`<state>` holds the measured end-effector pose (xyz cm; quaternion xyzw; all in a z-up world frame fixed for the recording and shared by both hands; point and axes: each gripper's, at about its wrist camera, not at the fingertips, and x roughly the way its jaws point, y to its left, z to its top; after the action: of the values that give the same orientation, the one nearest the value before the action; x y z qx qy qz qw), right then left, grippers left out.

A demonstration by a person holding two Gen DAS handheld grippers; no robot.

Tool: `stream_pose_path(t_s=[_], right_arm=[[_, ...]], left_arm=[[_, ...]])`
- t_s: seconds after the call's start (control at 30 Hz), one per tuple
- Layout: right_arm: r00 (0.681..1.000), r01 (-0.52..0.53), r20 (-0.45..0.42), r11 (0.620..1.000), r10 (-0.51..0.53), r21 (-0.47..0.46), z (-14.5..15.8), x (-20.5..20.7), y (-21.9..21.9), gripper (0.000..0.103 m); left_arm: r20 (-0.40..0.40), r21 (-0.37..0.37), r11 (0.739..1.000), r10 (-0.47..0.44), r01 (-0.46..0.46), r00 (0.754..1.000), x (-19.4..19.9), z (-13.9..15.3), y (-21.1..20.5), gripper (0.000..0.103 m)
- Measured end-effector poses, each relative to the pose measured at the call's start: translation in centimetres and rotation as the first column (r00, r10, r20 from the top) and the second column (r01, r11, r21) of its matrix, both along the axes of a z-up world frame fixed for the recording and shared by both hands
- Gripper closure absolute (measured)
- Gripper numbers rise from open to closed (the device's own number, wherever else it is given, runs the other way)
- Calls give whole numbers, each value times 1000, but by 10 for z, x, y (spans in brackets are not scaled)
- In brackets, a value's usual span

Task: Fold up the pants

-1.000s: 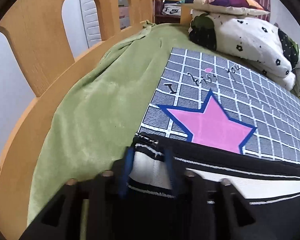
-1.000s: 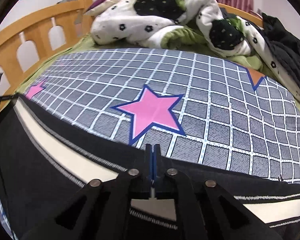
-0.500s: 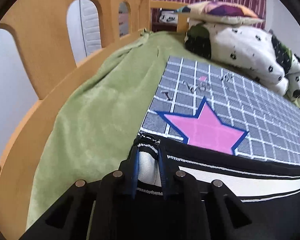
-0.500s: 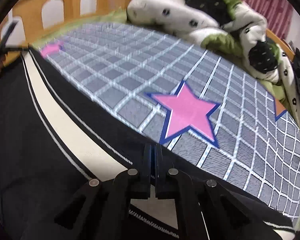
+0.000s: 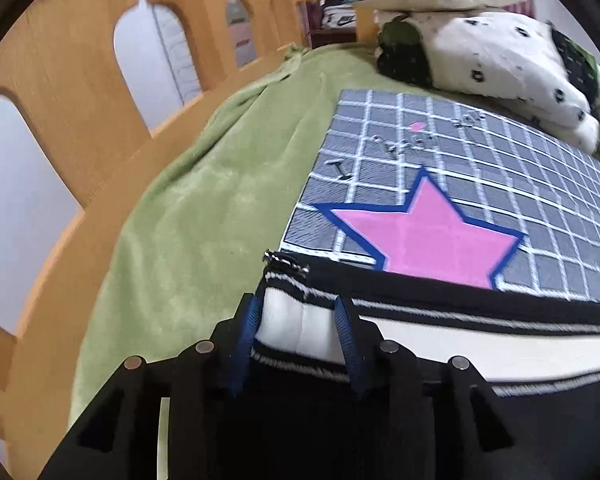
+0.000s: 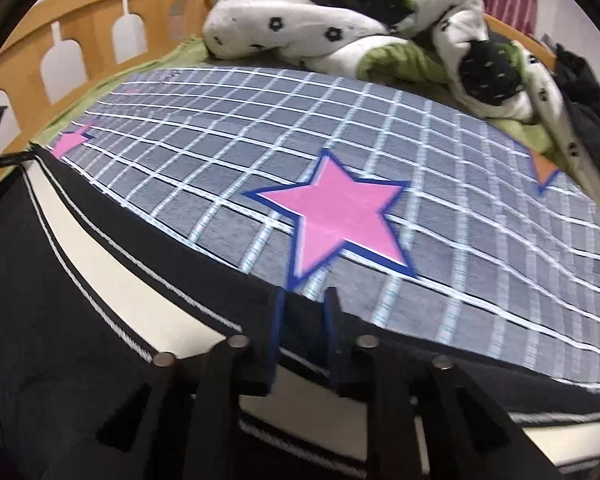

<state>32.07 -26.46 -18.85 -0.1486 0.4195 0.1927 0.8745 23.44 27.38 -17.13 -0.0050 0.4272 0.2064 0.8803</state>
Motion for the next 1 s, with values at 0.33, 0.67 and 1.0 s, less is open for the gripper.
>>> stream_pose_path(t_s=[0.33,0.67,1.0], right_arm=[[987,159,1,987,-159,28,-10,-22,-69,69],[980,196,14,978,-197,75,-12,-15,-80,69],[955,293,-13,943,-295,157,7,-31,-81,50]], left_arm=[[78,-233,933,-265,276,961,4,22,-106,39],[21,-185,922,-342,340,939,49,-26,-198,36],[53,-337,907,-250,253,967,-25,23,-136,36]])
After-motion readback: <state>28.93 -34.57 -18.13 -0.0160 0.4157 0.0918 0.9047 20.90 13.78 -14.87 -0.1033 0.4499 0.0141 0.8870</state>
